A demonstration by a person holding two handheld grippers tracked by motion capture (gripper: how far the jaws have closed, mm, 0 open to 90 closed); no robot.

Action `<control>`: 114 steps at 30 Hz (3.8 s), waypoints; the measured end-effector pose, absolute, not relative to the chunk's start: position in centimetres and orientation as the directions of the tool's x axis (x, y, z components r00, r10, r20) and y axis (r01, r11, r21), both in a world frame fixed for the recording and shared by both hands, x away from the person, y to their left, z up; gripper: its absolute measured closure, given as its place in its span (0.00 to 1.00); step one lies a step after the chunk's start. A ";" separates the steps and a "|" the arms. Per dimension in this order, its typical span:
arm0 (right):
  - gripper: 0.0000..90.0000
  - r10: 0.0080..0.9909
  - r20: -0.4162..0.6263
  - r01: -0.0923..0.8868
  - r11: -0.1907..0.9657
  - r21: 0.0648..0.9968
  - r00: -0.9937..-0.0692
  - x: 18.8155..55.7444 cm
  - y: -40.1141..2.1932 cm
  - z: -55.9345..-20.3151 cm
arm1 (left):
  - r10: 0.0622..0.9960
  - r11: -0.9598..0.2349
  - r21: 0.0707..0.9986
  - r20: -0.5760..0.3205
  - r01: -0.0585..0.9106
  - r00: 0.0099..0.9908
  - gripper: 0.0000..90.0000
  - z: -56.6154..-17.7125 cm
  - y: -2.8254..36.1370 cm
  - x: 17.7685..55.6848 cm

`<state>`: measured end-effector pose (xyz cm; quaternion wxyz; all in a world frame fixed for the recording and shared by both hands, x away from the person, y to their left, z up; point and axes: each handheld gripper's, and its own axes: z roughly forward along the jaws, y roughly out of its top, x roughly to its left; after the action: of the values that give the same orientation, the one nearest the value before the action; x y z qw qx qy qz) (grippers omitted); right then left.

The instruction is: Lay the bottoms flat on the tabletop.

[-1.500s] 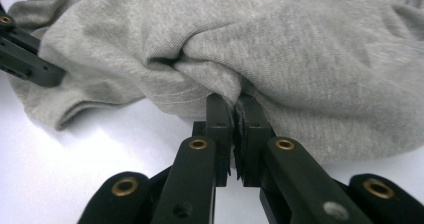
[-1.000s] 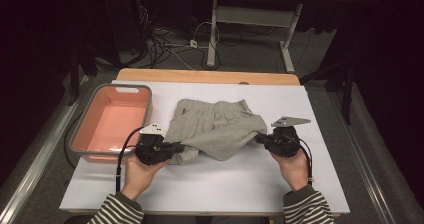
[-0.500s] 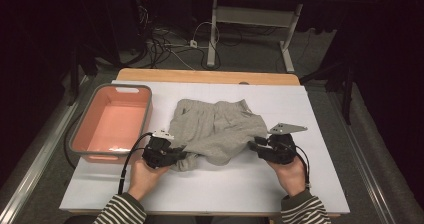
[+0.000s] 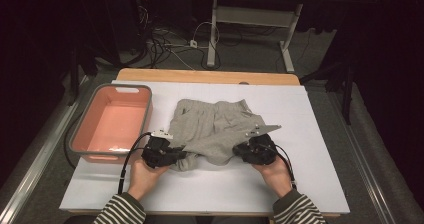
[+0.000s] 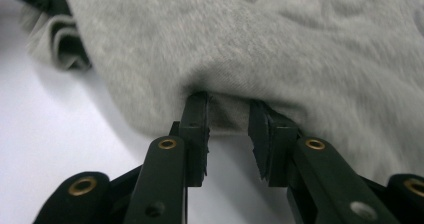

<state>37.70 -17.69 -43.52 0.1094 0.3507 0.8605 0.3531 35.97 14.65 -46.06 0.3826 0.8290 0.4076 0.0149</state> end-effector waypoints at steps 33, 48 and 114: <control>0.67 0.649 -0.035 0.471 0.587 0.659 -0.760 38.2 -15.6 -41.9 | 0.747 -0.337 0.671 -0.235 0.660 0.622 0.53 -46.8 15.0 35.8; 0.76 0.731 -0.108 0.557 0.599 0.576 -0.674 39.2 -18.3 -45.5 | 0.750 -0.342 0.672 -0.226 0.657 0.621 0.52 -46.8 14.8 35.7; 0.94 0.733 0.049 0.586 0.499 0.638 -0.678 38.1 -19.3 -43.6 | 0.649 -0.372 0.747 -0.215 0.551 0.730 0.55 -45.0 13.2 33.2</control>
<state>38.14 -19.29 -43.61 0.1148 0.3844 0.8581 0.3205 33.20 13.18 -44.97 0.4267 0.8264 0.3630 0.0576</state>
